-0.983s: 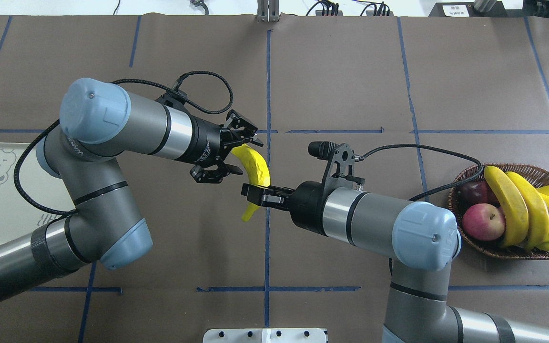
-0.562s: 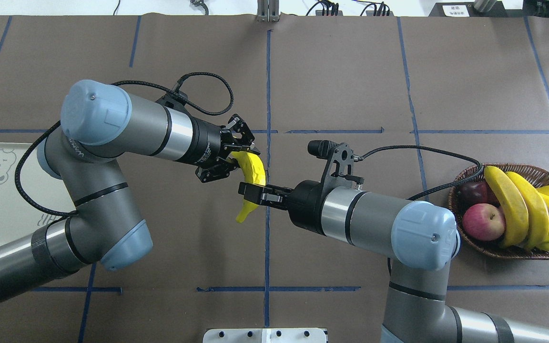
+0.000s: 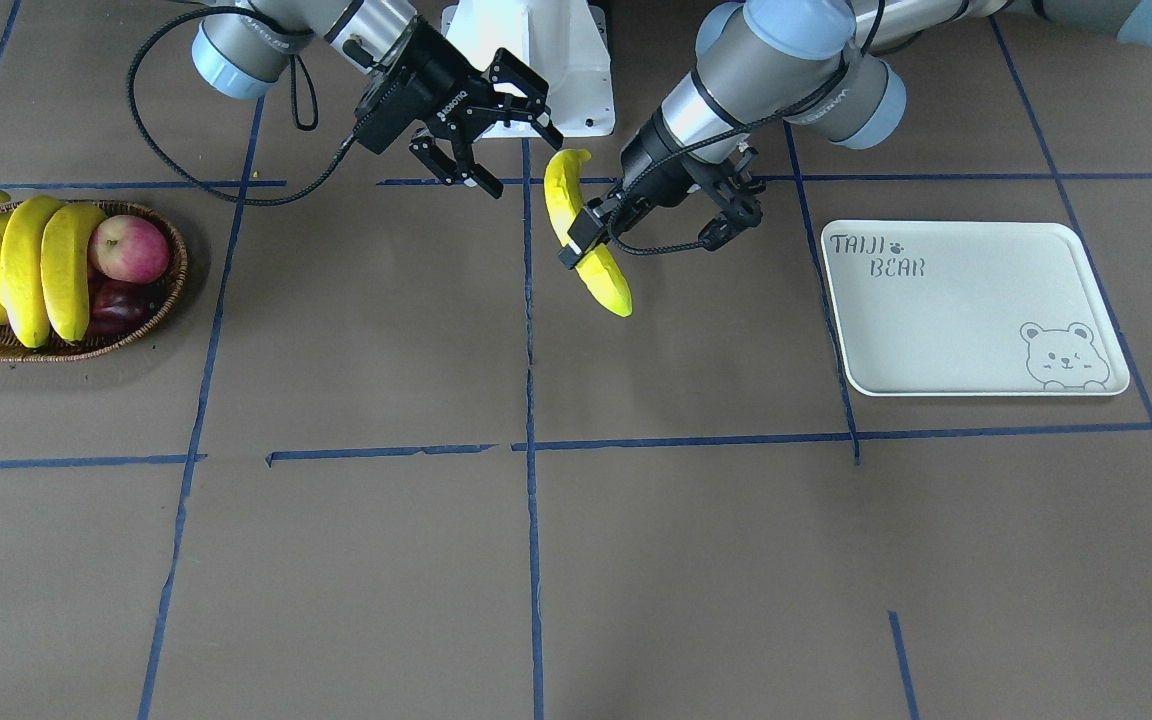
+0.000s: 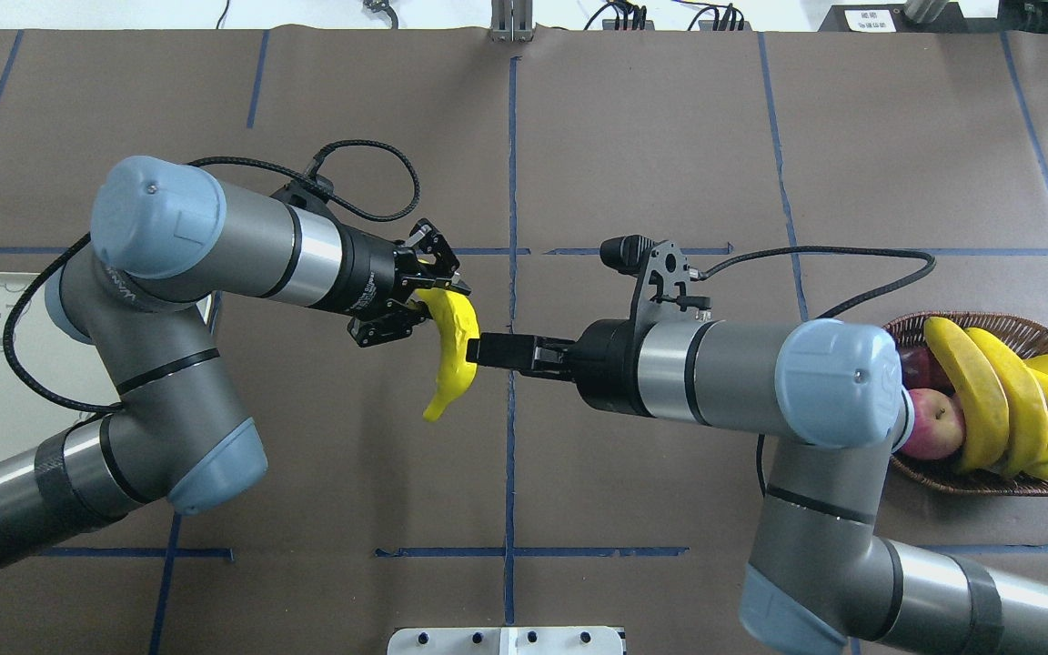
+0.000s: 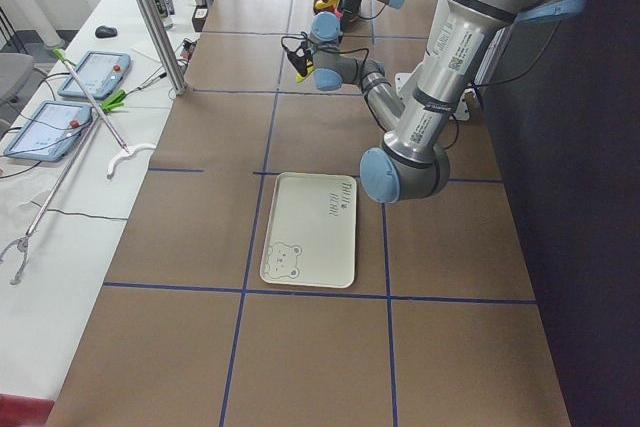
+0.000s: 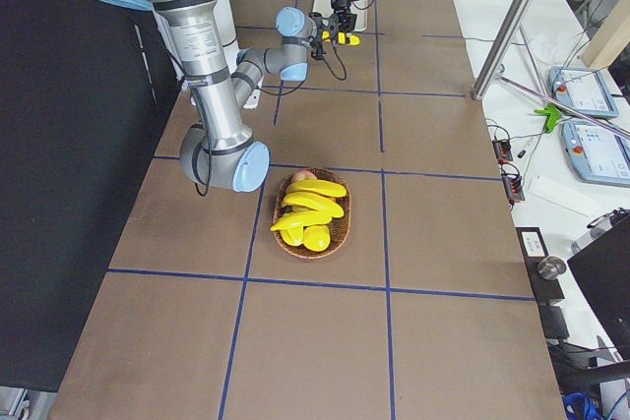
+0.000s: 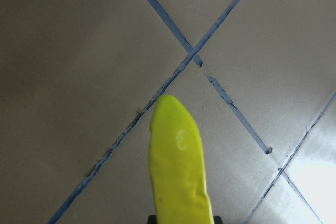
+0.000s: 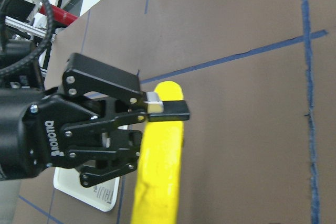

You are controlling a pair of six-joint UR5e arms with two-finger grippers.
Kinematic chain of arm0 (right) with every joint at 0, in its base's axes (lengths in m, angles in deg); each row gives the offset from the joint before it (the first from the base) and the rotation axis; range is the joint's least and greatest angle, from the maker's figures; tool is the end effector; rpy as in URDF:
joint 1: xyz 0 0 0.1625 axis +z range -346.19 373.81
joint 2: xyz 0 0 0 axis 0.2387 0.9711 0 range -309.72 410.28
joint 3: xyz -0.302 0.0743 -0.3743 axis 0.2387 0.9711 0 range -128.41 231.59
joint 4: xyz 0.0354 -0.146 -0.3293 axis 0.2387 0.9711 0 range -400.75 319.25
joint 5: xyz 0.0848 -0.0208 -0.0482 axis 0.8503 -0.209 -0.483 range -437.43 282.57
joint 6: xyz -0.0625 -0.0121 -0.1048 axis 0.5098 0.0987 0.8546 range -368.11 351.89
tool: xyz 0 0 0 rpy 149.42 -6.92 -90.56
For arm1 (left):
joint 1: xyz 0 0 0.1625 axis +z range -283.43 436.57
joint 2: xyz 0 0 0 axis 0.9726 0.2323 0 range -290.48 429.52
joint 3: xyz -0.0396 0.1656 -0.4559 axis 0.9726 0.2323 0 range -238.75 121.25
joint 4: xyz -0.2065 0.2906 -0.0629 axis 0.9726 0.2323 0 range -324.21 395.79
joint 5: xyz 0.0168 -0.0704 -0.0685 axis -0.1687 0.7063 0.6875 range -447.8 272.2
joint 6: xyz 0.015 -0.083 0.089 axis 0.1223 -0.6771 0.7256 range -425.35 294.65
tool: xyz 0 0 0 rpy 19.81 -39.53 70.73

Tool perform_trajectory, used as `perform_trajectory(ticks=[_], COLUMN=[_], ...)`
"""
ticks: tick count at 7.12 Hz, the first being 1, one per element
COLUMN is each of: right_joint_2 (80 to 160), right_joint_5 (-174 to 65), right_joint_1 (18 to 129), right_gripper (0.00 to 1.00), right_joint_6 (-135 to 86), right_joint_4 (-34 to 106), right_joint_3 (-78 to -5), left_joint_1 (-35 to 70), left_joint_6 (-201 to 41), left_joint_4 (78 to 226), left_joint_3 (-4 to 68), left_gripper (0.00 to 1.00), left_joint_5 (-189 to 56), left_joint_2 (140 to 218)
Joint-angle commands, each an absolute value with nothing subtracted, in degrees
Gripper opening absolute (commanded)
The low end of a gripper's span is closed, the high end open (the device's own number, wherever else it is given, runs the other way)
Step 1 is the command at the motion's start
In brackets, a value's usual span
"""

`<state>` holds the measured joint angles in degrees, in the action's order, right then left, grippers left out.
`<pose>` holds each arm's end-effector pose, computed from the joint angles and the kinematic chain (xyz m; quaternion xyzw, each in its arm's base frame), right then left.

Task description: Transfer all bananas from basket to plate

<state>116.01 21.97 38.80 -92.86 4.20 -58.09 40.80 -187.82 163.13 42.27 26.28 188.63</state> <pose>-0.4643 -0.3413 0.2750 0.1258 -0.6896 0.0653 0.7102 0.4584 -0.4329 0.2978 -0.1451 0.6164 -0.3198 0.7048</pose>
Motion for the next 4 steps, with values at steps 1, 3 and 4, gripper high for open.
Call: perform_trajectory(ticks=[1,3,4], right_joint_2=[117.59,121.97,125.91], right_joint_5=[35.62,45.92,46.92], right_joint_1=[47.95,56.32,58.27], right_gripper=[1.00,1.00,1.00], right_joint_6=[-92.14,-83.67,-77.35], right_joint_4=[12.73,19.16,21.10], right_joint_3=[-59.06,-59.32,-59.32], left_joint_1=[37.12,33.08,32.54], left_joint_6=[-185.08,-180.95,-175.10], left_joint_4=[162.97,163.06,163.23], left_joint_3=[42.85,43.03,43.03], left_gripper=[0.00,0.00,0.00], left_joint_5=[26.81,27.16,27.33], left_joint_2=[182.58,173.02,168.19])
